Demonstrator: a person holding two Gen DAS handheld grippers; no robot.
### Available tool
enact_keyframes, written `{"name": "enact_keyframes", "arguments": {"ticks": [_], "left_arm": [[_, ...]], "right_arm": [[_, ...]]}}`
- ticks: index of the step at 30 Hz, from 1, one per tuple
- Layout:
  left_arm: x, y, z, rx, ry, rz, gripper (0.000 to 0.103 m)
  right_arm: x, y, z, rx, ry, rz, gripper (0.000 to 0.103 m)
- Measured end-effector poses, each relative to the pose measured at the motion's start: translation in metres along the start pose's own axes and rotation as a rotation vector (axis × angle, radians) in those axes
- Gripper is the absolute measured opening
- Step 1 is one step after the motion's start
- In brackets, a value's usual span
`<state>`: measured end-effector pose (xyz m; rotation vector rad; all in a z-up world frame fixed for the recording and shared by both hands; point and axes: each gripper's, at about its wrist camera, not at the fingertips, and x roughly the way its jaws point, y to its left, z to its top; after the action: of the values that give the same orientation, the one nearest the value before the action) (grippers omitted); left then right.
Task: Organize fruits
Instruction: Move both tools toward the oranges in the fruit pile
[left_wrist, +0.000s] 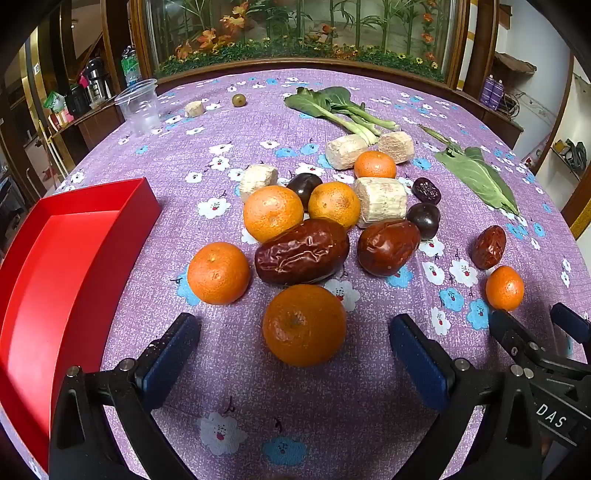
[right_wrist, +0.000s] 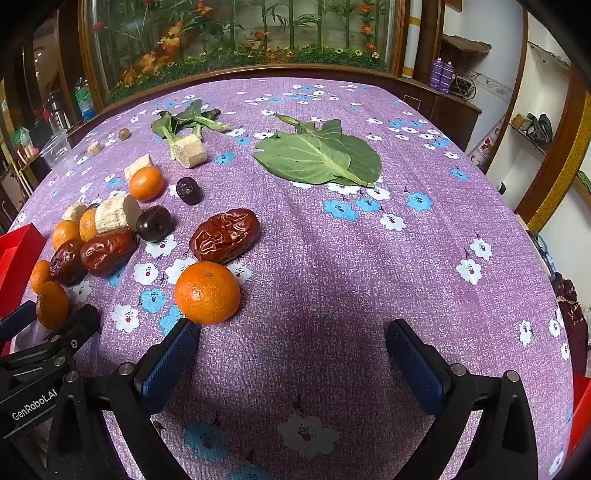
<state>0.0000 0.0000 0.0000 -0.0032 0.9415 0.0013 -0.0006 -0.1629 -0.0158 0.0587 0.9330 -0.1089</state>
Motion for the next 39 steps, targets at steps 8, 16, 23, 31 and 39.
{"name": "enact_keyframes", "arguments": {"ticks": [8, 16, 23, 31, 39], "left_arm": [[0.000, 0.000, 0.000, 0.000, 0.004, 0.000, 0.103], [-0.003, 0.003, -0.006, 0.054, 0.051, -0.036, 0.103], [-0.008, 0.002, -0.009, 0.087, 0.082, -0.060, 0.103], [-0.039, 0.017, -0.018, 0.050, 0.023, -0.104, 0.090], [-0.095, 0.024, -0.022, 0.062, -0.171, -0.062, 0.090]], "right_arm": [[0.000, 0.000, 0.001, -0.001, 0.002, 0.001, 0.103], [-0.004, 0.000, -0.004, 0.002, 0.041, -0.004, 0.103], [-0.001, -0.001, -0.003, 0.016, 0.051, -0.014, 0.103], [-0.019, -0.001, -0.010, 0.039, 0.027, 0.018, 0.102], [-0.052, 0.022, -0.022, -0.032, -0.068, 0.029, 0.103]]}}
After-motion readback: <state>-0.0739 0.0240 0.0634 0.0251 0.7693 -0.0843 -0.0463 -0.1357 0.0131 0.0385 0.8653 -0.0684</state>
